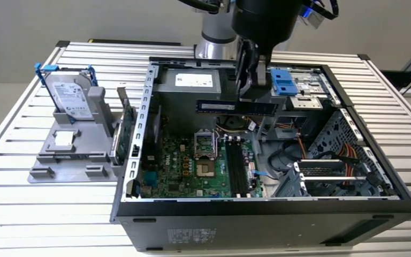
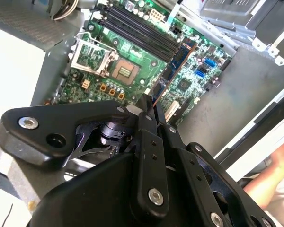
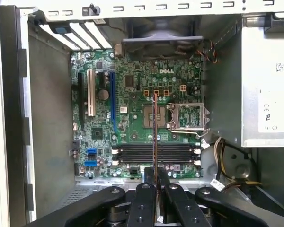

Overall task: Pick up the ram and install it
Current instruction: 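Pick up the ram and move it above insertion slot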

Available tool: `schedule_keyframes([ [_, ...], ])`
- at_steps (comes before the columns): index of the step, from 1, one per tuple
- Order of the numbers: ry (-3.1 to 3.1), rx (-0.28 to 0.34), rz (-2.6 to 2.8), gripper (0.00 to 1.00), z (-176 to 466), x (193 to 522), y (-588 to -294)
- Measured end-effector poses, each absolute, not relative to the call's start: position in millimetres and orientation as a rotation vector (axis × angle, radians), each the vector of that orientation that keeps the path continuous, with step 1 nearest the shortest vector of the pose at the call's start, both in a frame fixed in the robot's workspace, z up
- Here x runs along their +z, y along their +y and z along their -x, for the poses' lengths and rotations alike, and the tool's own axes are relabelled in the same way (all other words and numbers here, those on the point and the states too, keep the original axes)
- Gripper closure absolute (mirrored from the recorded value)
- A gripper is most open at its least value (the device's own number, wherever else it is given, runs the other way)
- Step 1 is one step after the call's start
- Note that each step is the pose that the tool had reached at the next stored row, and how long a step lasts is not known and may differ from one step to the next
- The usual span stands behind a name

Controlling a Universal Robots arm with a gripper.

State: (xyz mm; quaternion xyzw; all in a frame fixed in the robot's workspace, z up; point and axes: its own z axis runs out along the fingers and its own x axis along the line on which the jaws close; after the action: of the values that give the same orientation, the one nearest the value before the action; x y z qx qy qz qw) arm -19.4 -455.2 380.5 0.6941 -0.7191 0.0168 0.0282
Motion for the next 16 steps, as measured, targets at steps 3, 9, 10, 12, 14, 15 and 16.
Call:
schedule_keyframes([
  [3,-2.221,0.052,-2.141,1.0,15.6,380.5,-454.9],
  [9,-2.224,0.052,-2.138,1.0,7.9,380.5,-454.6],
  [10,-2.224,0.052,-2.137,1.0,6.6,380.5,-454.6],
  [12,-2.225,0.052,-2.137,1.0,3.9,380.5,-454.5],
  [14,-2.226,0.051,-2.136,1.0,1.0,380.5,-454.5],
  [15,-2.226,0.051,-2.135,1.0,-0.4,380.5,-454.5],
  [16,-2.226,0.051,-2.135,1.0,-1.7,380.5,-454.5],
])
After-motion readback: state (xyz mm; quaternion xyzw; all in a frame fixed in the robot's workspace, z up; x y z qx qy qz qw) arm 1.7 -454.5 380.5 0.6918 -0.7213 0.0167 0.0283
